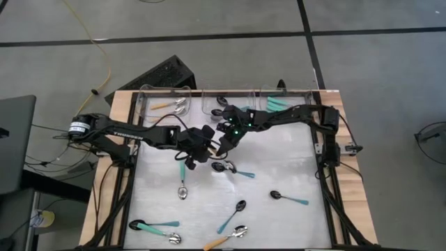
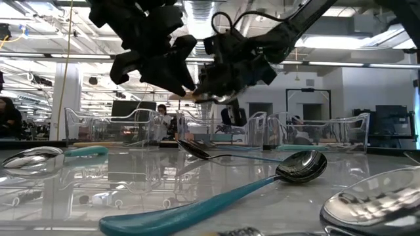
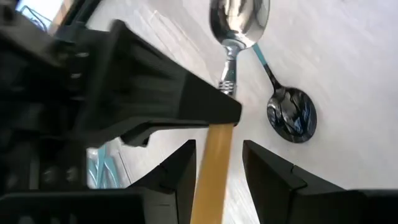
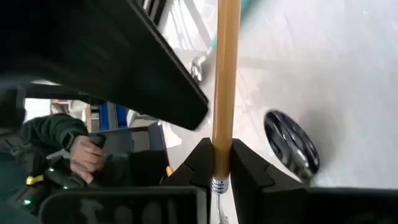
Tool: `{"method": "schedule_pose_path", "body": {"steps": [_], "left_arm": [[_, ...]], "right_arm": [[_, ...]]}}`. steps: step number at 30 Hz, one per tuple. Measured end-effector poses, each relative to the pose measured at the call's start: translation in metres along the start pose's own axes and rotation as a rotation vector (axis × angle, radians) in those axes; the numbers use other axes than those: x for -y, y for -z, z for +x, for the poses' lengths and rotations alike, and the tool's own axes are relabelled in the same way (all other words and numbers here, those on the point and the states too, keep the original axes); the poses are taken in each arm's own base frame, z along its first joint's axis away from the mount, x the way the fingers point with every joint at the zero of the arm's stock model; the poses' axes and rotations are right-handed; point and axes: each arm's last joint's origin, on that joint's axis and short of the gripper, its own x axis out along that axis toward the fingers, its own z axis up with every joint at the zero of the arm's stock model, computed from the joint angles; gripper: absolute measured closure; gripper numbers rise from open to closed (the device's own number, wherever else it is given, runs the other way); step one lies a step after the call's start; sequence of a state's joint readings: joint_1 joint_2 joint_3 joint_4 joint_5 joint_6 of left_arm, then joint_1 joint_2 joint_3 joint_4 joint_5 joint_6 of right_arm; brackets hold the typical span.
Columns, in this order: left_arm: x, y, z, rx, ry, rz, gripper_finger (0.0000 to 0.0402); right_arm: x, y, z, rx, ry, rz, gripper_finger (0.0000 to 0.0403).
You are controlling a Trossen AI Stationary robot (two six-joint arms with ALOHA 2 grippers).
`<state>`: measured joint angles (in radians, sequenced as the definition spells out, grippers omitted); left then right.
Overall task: Sort silverware by color (type)
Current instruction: Put the yellow spoon into the left transparent bin
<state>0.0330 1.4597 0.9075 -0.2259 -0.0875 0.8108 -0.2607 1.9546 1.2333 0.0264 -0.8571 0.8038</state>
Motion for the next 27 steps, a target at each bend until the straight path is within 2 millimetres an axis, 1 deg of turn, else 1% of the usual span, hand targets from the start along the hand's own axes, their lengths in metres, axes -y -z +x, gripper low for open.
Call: {"method": "schedule_pose_path", "body": {"steps": [3, 8, 14, 27], "left_arm": [[0.001, 0.002, 0.0, -0.021, 0.013, 0.001, 0.0285], [0.001, 0.009, 0.0, -0.07, 0.035, -0.006, 0.0285], [-0.001, 0.011, 0.0, -0.089, 0.014, -0.016, 0.0286], [0.0, 0.01, 0.0, -0.086, 0.02, -0.015, 0.0348]], "right_arm": [[-0.005, -0.006, 0.002, 0.001, -0.024, -0.021, 0.0349], [-0.012, -0.009, 0.003, -0.01, -0.044, -0.047, 0.0349], [-0.018, -0.017, -0.002, 0.009, -0.06, -0.071, 0.0349], [-0.012, -0.013, -0.003, -0.015, -0.009, -0.044, 0.0349]]}}
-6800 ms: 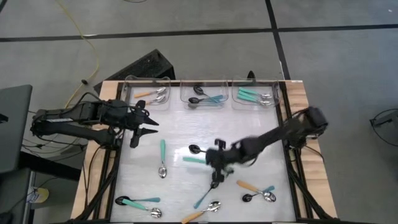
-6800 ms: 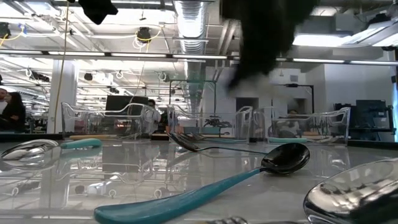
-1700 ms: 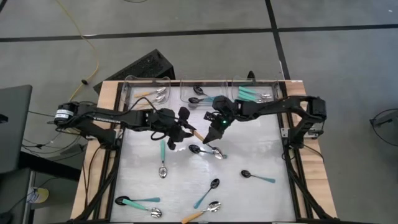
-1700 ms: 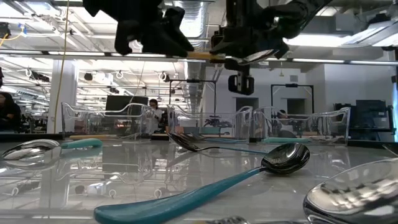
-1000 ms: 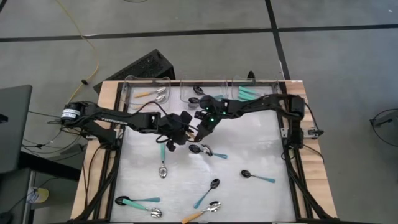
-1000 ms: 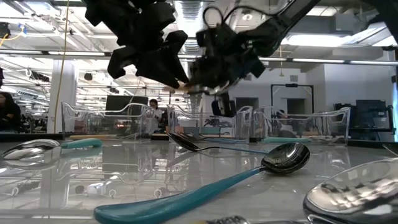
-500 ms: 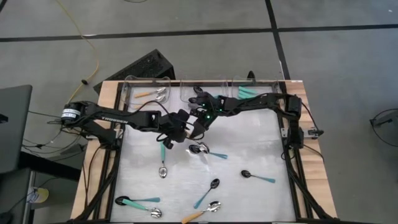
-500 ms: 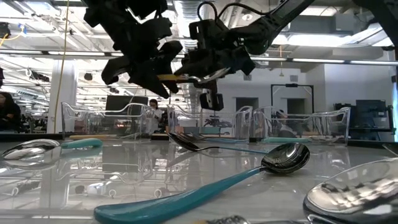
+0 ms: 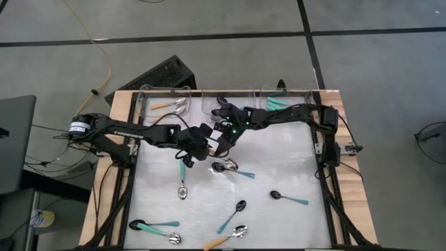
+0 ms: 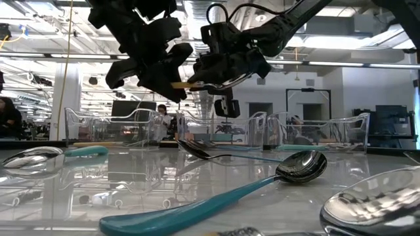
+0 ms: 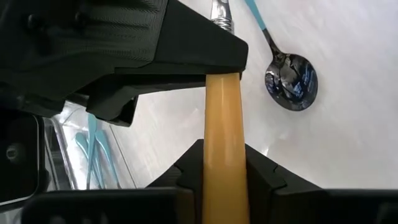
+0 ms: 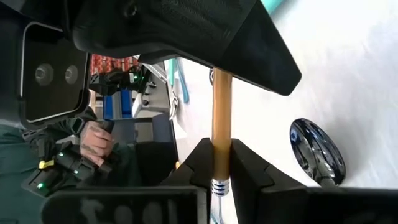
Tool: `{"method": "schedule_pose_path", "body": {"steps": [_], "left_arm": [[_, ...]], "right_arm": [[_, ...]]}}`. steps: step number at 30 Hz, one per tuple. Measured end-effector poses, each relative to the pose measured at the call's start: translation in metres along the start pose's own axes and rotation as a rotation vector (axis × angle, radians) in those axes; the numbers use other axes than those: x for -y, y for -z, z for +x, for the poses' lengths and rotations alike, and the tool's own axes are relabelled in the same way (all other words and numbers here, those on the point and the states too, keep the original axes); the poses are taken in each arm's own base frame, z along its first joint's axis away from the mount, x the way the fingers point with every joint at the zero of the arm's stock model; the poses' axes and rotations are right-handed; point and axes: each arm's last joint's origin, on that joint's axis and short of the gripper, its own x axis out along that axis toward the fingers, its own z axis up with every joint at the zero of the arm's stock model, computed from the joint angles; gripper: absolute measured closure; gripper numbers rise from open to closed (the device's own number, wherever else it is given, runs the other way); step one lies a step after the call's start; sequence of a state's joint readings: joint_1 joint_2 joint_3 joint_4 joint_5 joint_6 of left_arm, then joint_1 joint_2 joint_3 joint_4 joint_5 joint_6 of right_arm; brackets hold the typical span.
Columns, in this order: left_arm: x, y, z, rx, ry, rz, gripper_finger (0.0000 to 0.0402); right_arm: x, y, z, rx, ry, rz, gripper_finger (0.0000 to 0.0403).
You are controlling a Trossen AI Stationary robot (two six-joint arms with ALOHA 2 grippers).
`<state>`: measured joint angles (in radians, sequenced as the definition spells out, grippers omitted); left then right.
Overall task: Sort silverware by color (type)
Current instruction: Put the yellow spoon into the left transparent bin
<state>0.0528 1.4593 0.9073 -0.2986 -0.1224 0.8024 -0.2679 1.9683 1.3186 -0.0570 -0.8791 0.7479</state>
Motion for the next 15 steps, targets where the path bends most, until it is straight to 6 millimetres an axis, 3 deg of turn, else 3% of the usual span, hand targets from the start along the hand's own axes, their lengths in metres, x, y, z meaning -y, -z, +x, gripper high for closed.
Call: {"method": "schedule_pose_path", "body": {"steps": [7, 15], "left_arm": [[0.0001, 0.0001, 0.0002, 0.002, 0.003, -0.017, 0.0353], [0.0014, 0.0011, 0.0001, -0.009, 0.015, -0.037, 0.0353]], "right_arm": [[0.0019, -0.0018, -0.0028, 0.011, 0.007, 0.004, 0.0342], [0.0012, -0.0048, -0.0044, 0.035, 0.002, -0.103, 0.0224]]}}
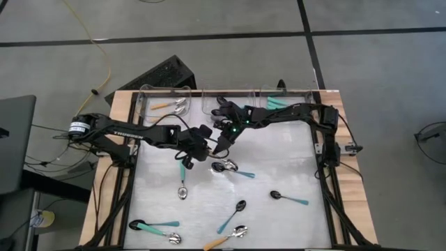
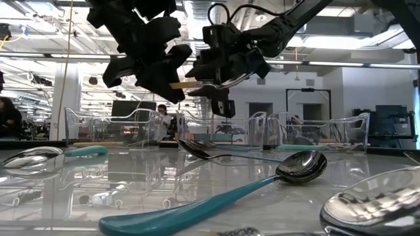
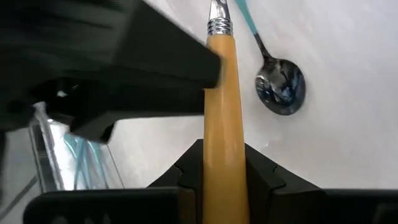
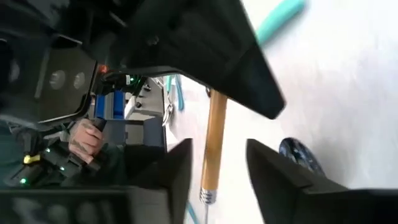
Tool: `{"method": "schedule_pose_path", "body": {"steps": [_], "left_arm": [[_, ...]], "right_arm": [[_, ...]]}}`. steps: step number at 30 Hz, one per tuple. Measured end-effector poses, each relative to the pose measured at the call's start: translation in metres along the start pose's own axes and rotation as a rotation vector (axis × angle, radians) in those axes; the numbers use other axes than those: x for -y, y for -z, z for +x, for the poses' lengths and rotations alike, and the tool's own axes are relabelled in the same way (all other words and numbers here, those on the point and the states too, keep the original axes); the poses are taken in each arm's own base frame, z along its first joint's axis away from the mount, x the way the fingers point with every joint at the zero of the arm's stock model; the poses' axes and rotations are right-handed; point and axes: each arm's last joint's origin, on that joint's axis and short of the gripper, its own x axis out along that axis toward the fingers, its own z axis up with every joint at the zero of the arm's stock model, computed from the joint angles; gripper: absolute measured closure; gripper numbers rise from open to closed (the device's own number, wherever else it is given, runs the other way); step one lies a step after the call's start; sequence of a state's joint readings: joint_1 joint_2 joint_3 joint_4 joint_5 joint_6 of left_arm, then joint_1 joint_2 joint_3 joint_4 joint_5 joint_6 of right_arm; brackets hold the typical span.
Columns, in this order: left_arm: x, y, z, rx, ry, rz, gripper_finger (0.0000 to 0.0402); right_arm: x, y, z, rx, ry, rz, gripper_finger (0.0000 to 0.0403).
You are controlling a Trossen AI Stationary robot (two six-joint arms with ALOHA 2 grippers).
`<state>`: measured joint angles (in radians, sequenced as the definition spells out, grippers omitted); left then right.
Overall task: Sort silverware by color (type)
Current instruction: Put the yellow spoon into the left transparent bin
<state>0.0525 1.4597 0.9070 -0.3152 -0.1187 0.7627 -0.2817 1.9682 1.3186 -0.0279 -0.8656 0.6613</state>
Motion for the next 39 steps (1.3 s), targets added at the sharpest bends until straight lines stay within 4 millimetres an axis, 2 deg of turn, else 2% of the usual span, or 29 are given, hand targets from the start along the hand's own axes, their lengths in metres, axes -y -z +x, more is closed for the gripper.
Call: {"method": "schedule_pose_path", "body": {"steps": [4, 8, 11, 15, 20, 25, 29, 36, 39], "left_arm": [[0.003, 0.005, 0.0, -0.062, 0.014, -0.035, 0.0354], [0.007, 0.015, -0.012, -0.181, 0.03, -0.125, 0.0354], [0.004, 0.029, -0.029, -0.259, 0.034, -0.203, 0.0354], [-0.015, 0.054, -0.063, -0.293, -0.06, -0.327, 0.0354], [-0.043, 0.101, -0.104, -0.35, -0.235, -0.506, 0.0354], [-0.06, 0.156, -0.125, -0.45, -0.305, -0.69, 0.0354], [-0.062, 0.191, -0.126, -0.471, -0.276, -0.833, 0.0354], [-0.058, 0.215, -0.118, -0.524, -0.25, -0.904, 0.0353], [-0.059, 0.22, -0.11, -0.525, -0.252, -0.917, 0.0321]], "right_arm": [[0.012, -0.006, -0.018, 0.012, 0.024, 0.052, 0.0173], [0.011, -0.003, -0.048, 0.014, 0.118, 0.068, 0.0157], [-0.005, 0.002, -0.071, 0.027, 0.214, 0.006, 0.0156], [-0.033, 0.009, -0.097, 0.085, 0.328, -0.086, 0.0155], [-0.068, 0.013, -0.12, 0.197, 0.377, -0.182, 0.0155], [-0.092, 0.021, -0.129, 0.259, 0.422, -0.24, 0.0154], [-0.104, 0.028, -0.126, 0.261, 0.435, -0.276, 0.0154], [-0.109, 0.039, -0.114, 0.209, 0.482, -0.284, 0.0154], [-0.111, 0.04, -0.111, 0.214, 0.508, -0.292, 0.0154]]}}
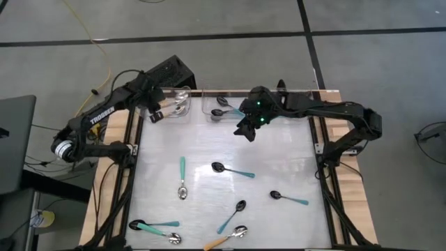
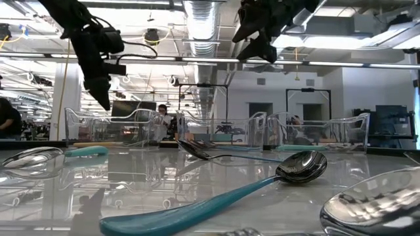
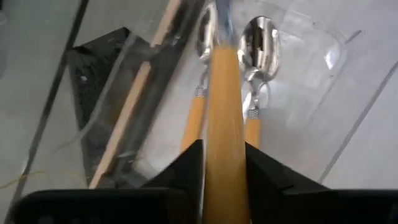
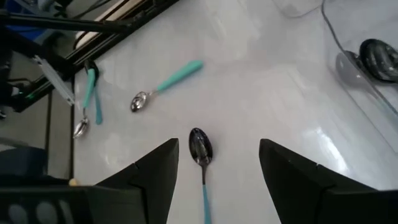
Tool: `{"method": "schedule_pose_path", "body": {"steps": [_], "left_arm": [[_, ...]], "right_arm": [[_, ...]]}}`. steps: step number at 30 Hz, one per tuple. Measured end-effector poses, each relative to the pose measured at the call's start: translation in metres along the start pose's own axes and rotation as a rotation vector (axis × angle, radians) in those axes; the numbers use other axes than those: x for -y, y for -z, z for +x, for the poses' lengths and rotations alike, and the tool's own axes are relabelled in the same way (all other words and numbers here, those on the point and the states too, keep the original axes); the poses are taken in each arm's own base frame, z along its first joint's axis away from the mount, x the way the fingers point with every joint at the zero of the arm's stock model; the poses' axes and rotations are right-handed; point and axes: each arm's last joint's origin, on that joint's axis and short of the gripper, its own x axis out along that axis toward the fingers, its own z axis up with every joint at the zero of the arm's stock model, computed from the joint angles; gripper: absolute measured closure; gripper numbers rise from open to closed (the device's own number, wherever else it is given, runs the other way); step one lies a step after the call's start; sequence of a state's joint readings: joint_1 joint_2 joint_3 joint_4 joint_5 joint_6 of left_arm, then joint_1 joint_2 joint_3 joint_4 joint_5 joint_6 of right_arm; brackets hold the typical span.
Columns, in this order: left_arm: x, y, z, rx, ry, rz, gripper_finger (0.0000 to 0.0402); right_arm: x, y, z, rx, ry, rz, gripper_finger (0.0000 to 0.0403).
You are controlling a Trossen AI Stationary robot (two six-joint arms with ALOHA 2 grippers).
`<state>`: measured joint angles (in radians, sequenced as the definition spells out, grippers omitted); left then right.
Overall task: Sort silverware by color (type)
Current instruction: Put the yellow spoon into the left transparent bin, then put the blue spoon into the middle transparent bin
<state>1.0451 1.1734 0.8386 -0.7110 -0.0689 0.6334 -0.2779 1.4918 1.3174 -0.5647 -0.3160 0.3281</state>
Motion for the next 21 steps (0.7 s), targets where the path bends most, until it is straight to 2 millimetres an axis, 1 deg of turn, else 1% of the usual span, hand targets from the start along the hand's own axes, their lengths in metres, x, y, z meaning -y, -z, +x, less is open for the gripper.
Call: {"method": "schedule_pose_path", "body": {"steps": [5, 9, 12, 17, 19, 21], "left_arm": [[0.001, 0.001, 0.01, -0.061, -0.013, -0.019, 0.0236], [0.003, 0.001, 0.01, -0.086, -0.015, -0.035, 0.019], [0.007, 0.001, 0.007, -0.104, 0.004, -0.036, 0.0175], [0.008, -0.008, -0.008, -0.101, 0.019, -0.076, 0.017], [0.01, -0.014, -0.017, -0.064, 0.052, -0.112, 0.017], [0.017, -0.02, -0.025, 0.007, 0.138, -0.175, 0.017]], "right_arm": [[0.0, 0.0, 0.0, 0.003, 0.008, -0.001, 0.0154], [-0.001, 0.001, 0.001, -0.007, 0.007, -0.001, 0.0154], [-0.004, 0.003, 0.001, -0.015, 0.002, -0.003, 0.0154], [-0.007, 0.004, 0.002, -0.02, -0.008, -0.009, 0.0154], [-0.008, 0.004, 0.003, -0.023, -0.011, -0.013, 0.0154], [-0.011, 0.006, 0.004, -0.028, -0.018, -0.019, 0.0154]]}}
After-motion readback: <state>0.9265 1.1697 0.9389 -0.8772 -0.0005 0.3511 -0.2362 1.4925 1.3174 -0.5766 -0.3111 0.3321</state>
